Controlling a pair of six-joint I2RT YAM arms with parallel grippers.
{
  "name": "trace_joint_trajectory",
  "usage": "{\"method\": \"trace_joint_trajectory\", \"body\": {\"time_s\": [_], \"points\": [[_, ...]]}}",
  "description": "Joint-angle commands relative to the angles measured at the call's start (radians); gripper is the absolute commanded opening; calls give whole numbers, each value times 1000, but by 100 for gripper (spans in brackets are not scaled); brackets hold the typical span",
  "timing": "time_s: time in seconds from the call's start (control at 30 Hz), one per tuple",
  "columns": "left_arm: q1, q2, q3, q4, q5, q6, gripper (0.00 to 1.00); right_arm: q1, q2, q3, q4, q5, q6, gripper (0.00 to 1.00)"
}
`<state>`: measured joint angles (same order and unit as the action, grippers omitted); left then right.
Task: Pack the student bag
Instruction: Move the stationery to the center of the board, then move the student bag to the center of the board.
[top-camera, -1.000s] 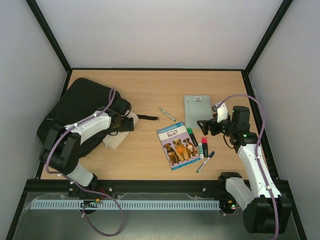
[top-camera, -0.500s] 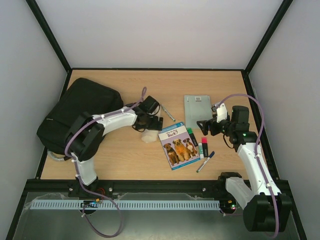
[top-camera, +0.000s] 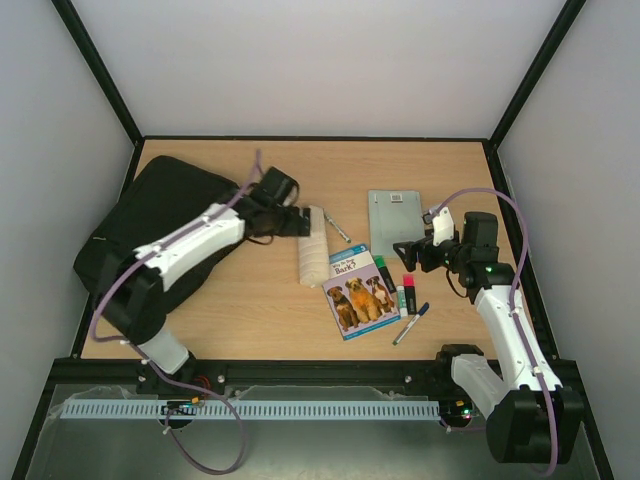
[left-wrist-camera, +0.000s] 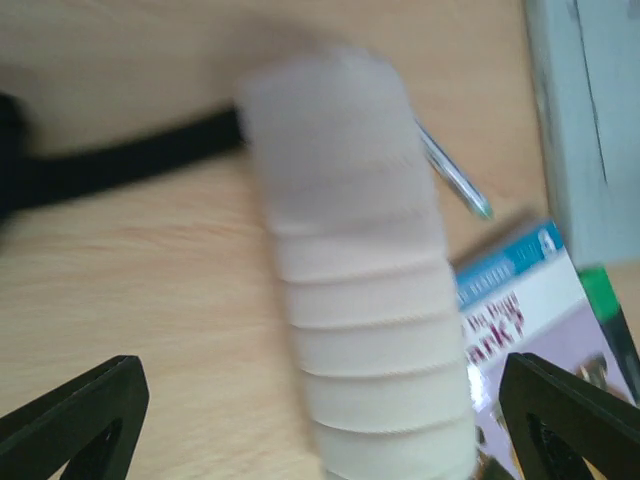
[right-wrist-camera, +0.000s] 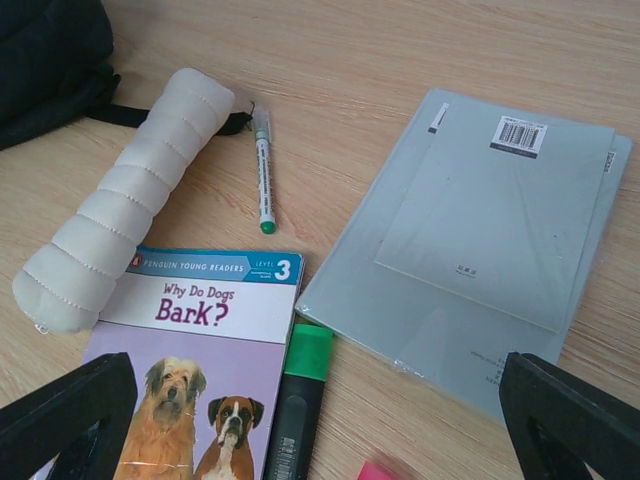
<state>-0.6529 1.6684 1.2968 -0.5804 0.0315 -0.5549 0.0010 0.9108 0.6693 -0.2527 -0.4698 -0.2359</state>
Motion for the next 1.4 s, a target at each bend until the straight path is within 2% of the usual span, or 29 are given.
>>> {"method": "trace_joint_trajectory", "body": {"time_s": [0.0,0.23,0.4,0.47,0.57,0.87,0.97,1.17,1.37], "points": [[147,-102,-43,-85,-127,5,99,6,2,-4,-38,-34,-17,99],[329,-302,-296,-18,-328,-110,99,7,-7,-4,-40,-41,-20,99],[445,-417,-420,15,-393,-181,99,6,-7,-3,-45,-50,-23,100],[464,-437,-453,-6,-515,-242,99,7,-8,-3,-45,-54,-24,99],[506,-470,-511,-37,-605,-321,99,7,-9,-3,-45,-55,-26,99],[757,-573,-664,31,-452,-338,99,7,-7,-2,-52,-67,-34,100],[775,-565,-695,56,-412,-341,99,6,-7,-2,-54,-70,-36,100],[759,-523,-780,187,-209,-324,99,7,-5,-4,-54,-70,-36,100],[597,-521,-811,244,-166,-381,99,6,2,-4,-54,-68,-37,100]]}}
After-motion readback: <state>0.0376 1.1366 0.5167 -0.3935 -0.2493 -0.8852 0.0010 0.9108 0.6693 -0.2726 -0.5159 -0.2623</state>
